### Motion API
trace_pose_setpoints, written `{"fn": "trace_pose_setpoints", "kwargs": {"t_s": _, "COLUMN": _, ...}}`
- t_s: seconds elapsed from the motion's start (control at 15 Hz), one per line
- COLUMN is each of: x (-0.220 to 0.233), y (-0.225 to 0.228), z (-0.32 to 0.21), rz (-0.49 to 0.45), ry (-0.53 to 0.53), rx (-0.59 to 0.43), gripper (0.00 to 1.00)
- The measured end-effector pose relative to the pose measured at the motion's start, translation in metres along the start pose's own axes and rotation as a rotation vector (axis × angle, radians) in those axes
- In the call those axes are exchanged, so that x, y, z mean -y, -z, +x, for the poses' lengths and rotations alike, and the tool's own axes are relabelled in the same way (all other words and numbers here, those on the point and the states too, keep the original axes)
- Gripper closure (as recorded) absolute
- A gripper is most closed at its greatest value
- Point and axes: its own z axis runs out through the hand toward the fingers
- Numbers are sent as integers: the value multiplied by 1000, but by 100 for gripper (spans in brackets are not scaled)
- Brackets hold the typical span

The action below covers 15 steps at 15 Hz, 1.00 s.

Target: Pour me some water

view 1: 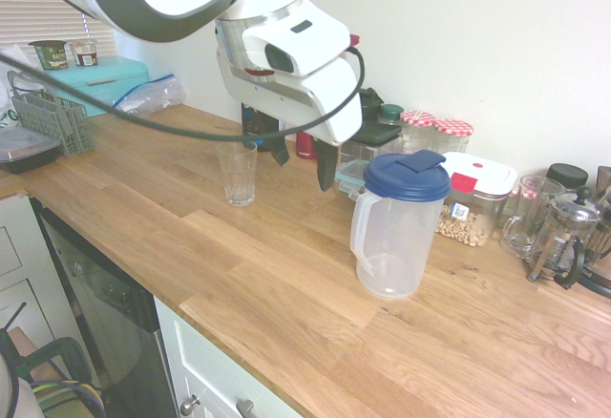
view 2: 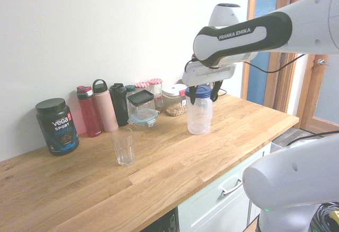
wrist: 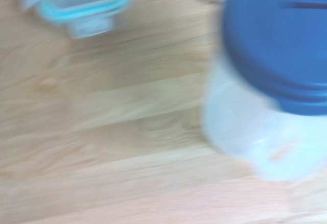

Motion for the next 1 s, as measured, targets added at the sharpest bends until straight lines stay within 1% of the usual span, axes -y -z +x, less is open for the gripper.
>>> {"fn": "trace_pose_setpoints", "kwargs": {"t_s": 0.13, "x": -20, "y": -6, "z": 10, "rz": 16, "ry": -12, "rx": -22, "gripper": 0}}
{"fn": "trace_pose_setpoints", "kwargs": {"t_s": 0.27, "x": -27, "y": -20, "z": 19, "rz": 37, "ry": -7, "rx": -52, "gripper": 0}}
{"fn": "trace_pose_setpoints", "kwargs": {"t_s": 0.4, "x": -22, "y": -35, "z": 27, "rz": 51, "ry": 12, "rx": -62, "gripper": 0}}
{"fn": "trace_pose_setpoints", "kwargs": {"t_s": 0.6, "x": -11, "y": -62, "z": 43, "rz": 42, "ry": 43, "rx": -59, "gripper": 0}}
{"fn": "trace_pose_setpoints", "kwargs": {"t_s": 0.67, "x": -7, "y": -72, "z": 48, "rz": 35, "ry": 46, "rx": -58, "gripper": 100}}
{"fn": "trace_pose_setpoints", "kwargs": {"t_s": 1.0, "x": -1, "y": -108, "z": 60, "rz": 10, "ry": 38, "rx": -44, "gripper": 100}}
